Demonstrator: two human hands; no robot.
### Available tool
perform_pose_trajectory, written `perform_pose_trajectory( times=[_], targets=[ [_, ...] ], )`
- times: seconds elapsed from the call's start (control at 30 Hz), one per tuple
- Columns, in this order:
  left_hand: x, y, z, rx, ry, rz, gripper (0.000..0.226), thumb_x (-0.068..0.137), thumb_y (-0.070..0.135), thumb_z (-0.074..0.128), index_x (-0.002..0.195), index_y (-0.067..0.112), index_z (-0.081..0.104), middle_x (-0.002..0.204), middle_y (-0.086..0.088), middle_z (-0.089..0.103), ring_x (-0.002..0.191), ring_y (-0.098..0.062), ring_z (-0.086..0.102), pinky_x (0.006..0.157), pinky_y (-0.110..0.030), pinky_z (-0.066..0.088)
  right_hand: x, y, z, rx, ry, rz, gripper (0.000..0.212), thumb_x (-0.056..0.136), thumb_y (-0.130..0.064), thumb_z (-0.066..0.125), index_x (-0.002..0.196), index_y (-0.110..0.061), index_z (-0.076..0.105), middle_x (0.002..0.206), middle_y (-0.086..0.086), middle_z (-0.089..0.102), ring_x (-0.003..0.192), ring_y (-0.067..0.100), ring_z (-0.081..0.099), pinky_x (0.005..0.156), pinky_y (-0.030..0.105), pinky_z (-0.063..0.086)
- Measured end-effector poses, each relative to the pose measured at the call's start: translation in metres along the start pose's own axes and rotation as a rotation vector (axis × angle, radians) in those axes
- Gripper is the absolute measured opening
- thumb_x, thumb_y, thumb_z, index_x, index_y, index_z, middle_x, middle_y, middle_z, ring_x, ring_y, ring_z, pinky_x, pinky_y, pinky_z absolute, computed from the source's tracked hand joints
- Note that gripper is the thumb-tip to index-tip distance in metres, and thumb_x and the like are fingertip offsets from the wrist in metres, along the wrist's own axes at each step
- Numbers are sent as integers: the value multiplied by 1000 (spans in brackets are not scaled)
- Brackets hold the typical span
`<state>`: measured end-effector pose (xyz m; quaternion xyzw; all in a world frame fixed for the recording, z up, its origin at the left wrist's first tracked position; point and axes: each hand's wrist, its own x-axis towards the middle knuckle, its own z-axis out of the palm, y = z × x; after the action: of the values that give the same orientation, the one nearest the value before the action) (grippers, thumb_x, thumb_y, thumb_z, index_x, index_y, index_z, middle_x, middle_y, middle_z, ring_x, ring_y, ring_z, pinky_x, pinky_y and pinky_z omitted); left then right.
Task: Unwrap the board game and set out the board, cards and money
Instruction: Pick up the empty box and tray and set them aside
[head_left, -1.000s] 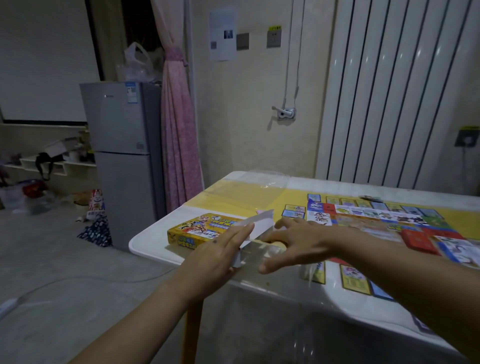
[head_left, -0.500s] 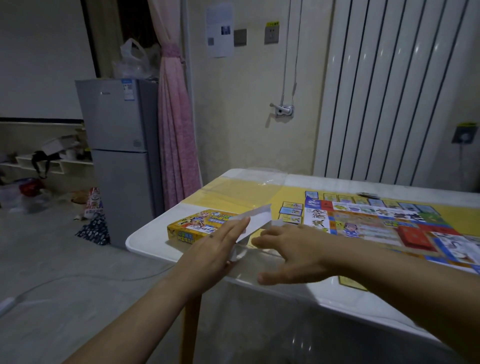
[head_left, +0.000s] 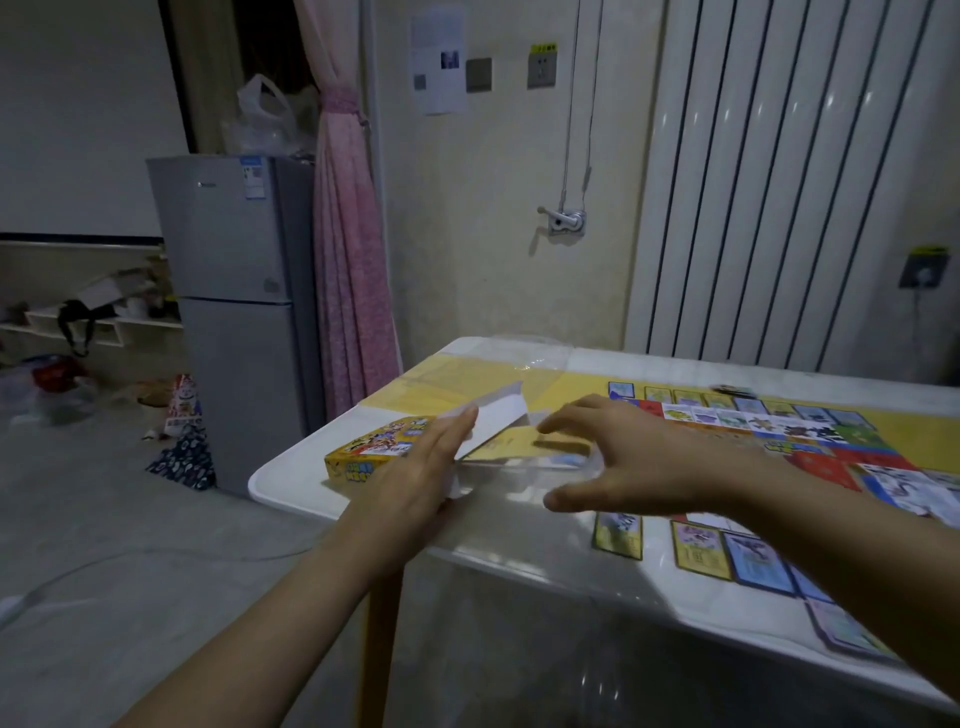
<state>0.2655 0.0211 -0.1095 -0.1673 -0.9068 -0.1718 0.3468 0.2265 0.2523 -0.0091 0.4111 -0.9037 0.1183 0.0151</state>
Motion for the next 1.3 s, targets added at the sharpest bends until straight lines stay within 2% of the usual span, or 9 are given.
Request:
perform_pose_trajectory(
  times=[0.27,0.37,0.43,0.57,0.77,0.97,1.1,1.2,1.3],
  targets=[
    [5,9,8,24,-1,-37,114,81,13,70,133,63,-17,152,4,30,112,-34,56,76,-50,53,8,-8,24,-54,17,-3,54,94,-45,49,143,-26,35,147,-1,35,134,15,29,111,37,30],
    [5,6,8,30,3,-19,115,80,15,72,135,62,-18,150,2,34,109,-34,58,73,-50,54,12,-10,32,-12,33,20,69,90,-50,52,148,-28,21,157,-1,15,144,18,10,117,44,19],
    [4,4,4,5,36,-1,112,80,15,71,139,58,-14,148,1,35,113,-31,56,75,-48,54,10,-9,32,94,160,62,81,85,-53,59,149,-30,15,159,-5,3,146,16,-1,117,40,14],
    [6,5,-4,-23,93,0,100,80,18,63,143,53,-6,146,4,34,120,-13,44,83,-39,51,-1,-13,42,309,460,102,67,83,-49,63,138,-27,31,138,-11,24,132,6,23,98,16,22],
    [10,14,-3,-4,84,15,107,75,3,71,143,44,-1,145,0,38,112,-17,52,73,-39,53,4,-22,66,415,528,44,54,93,-36,54,139,-24,30,141,-12,24,112,-11,26,84,-5,20],
    [16,24,-5,-38,108,32,112,76,9,75,140,50,-7,144,15,33,113,-1,48,80,-21,42,18,-34,76,408,513,-85,31,93,-31,53,122,-32,42,125,-18,41,119,-5,34,106,21,28],
    [19,16,-13,-64,199,37,115,72,7,78,145,44,-3,135,23,32,116,7,41,84,-13,41,24,-24,70,357,542,-102,48,88,-45,46,133,-28,44,139,-12,40,125,-5,27,109,19,20],
    [27,9,-28,-166,303,-17,105,74,13,77,147,36,5,128,24,39,121,12,39,96,-5,33,36,-9,48,587,665,60,57,90,-27,59,141,-21,34,140,-6,36,128,3,30,110,26,27],
    [36,9,-40,-293,362,-72,96,74,30,68,149,31,8,124,23,44,120,6,44,100,-9,33,54,1,22,960,591,227,67,89,-16,61,147,-16,26,149,3,33,136,16,33,110,37,32]
  ],
)
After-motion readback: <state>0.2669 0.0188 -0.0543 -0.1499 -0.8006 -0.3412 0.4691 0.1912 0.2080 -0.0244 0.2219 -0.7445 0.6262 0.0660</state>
